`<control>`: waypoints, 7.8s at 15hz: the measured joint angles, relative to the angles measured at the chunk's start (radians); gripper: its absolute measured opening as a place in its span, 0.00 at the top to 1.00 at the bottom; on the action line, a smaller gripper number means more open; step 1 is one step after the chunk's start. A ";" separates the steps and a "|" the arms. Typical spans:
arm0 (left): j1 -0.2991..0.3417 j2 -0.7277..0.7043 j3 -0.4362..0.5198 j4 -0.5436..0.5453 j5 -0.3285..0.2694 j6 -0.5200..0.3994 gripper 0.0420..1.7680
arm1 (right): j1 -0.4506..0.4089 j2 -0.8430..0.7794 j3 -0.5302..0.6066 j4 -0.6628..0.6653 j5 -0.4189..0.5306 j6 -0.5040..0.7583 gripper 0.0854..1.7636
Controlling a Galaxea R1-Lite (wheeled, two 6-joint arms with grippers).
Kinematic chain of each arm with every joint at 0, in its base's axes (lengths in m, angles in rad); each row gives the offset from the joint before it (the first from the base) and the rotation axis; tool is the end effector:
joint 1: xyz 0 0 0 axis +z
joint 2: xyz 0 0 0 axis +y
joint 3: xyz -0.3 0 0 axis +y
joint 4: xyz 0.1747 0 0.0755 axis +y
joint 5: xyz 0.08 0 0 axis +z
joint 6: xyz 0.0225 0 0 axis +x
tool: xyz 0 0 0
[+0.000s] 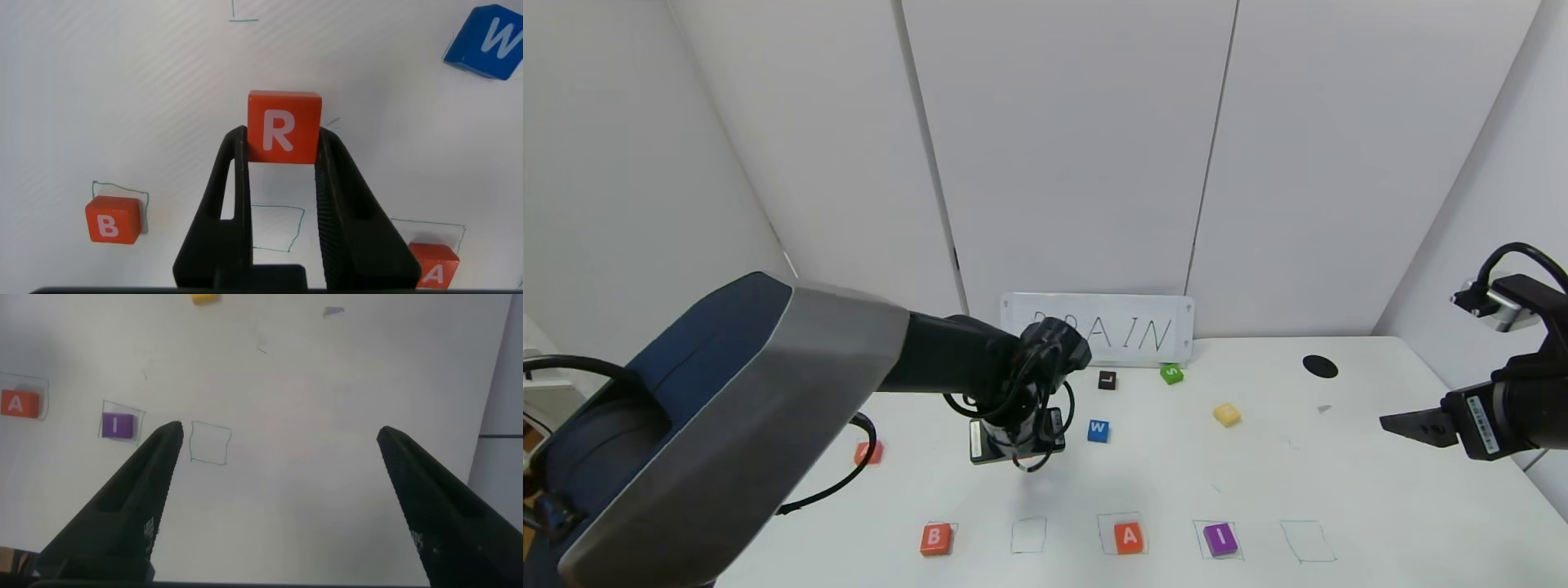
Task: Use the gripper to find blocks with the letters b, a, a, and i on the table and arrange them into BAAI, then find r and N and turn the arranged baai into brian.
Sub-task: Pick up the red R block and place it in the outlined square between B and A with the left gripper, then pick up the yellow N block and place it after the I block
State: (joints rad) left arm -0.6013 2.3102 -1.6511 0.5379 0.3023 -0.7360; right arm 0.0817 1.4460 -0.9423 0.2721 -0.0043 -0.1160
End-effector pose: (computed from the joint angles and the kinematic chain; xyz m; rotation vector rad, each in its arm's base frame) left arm 0.3531 -0.2341 0.0799 -0.1356 1.0892 0.1422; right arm 0.2245 0.0183 0.2077 -0.1434 0.7704 0.1184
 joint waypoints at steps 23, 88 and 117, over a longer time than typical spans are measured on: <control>-0.149 -0.119 0.504 -0.346 0.003 -0.072 0.73 | 0.024 0.012 0.010 0.000 -0.002 0.000 0.03; 0.277 -0.684 0.586 -0.256 -0.137 0.609 0.03 | 0.080 0.596 -0.465 0.050 0.079 -0.034 0.03; 0.285 -0.601 0.583 -0.280 -0.134 0.623 0.03 | 0.151 0.982 -0.845 0.160 0.061 -0.086 0.03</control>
State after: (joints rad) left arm -0.3164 1.7096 -1.0685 0.2574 0.1681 -0.1128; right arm 0.2323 2.4281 -1.7872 0.4317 0.0564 -0.2019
